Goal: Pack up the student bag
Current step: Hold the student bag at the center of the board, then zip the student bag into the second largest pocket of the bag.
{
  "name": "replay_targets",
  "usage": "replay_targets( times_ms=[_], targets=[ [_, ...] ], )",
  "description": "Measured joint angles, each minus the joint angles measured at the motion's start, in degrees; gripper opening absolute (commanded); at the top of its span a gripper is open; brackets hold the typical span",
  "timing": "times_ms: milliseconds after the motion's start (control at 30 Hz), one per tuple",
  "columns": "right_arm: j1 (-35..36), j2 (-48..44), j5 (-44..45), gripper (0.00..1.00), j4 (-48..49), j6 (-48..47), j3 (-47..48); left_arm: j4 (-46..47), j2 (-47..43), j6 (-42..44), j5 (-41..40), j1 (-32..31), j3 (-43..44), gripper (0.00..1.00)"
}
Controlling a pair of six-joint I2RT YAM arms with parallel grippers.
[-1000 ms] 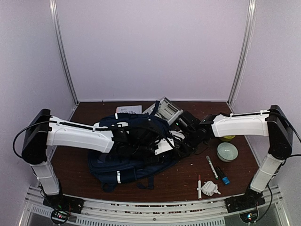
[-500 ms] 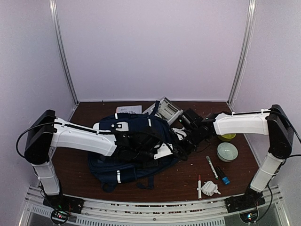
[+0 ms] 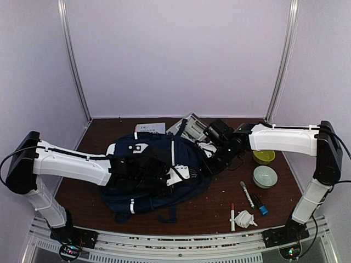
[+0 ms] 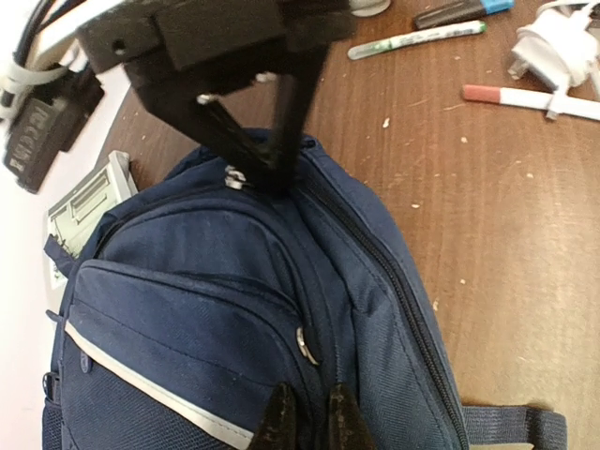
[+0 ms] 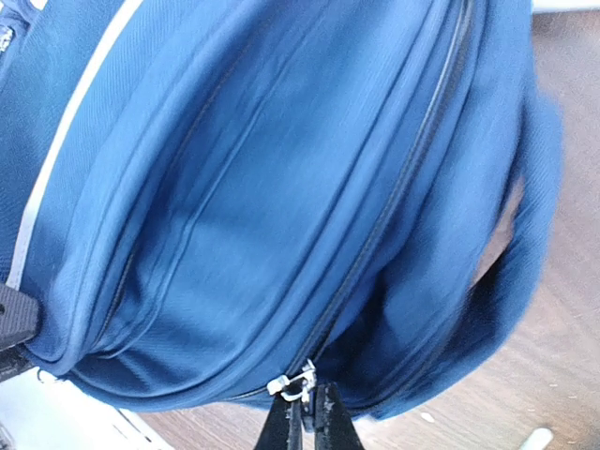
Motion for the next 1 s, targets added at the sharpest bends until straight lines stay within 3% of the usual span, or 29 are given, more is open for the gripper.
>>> replay_targets(
  times_ms=[200, 667, 700, 800, 867, 933, 1000],
  targets=[
    [0.4, 1.1, 3.8, 0.00, -5.8, -3.3, 7.4, 0.5, -7.0, 0.1, 3.6, -0.8, -5.0, 0.00],
    [-1.6, 14.0, 8.5, 0.00, -16.1, -9.6, 26.6, -7.8, -18.6, 0.2, 7.6, -4.4, -10.1, 0.00],
    [-1.6, 14.3, 8.1, 0.00, -16.0, -10.1, 26.7, -7.2, -19.9, 0.1, 7.5, -4.4, -11.2, 0.06],
    [-1.6, 14.9, 5.2, 0.00, -13.7, -11.1, 24.2, -4.4, -24.6, -2.1, 6.6, -4.6, -16.4, 0.52],
    [-1.6, 14.8, 3.6, 0.00, -10.4, -11.1, 20.1, -4.2, -28.6, -5.8, 5.6, -5.4, -19.9, 0.75],
    [-2.2, 14.8, 2.3, 0.00, -7.4, -10.9, 16.2, -3.1, -33.7, -10.8, 2.4, -6.1, -24.3, 0.78],
    [-2.3, 14.8, 0.9, 0.00, -4.3, -10.4, 13.0, -2.8, -37.4, -17.9, -0.6, -3.3, -27.3, 0.71]
  ],
)
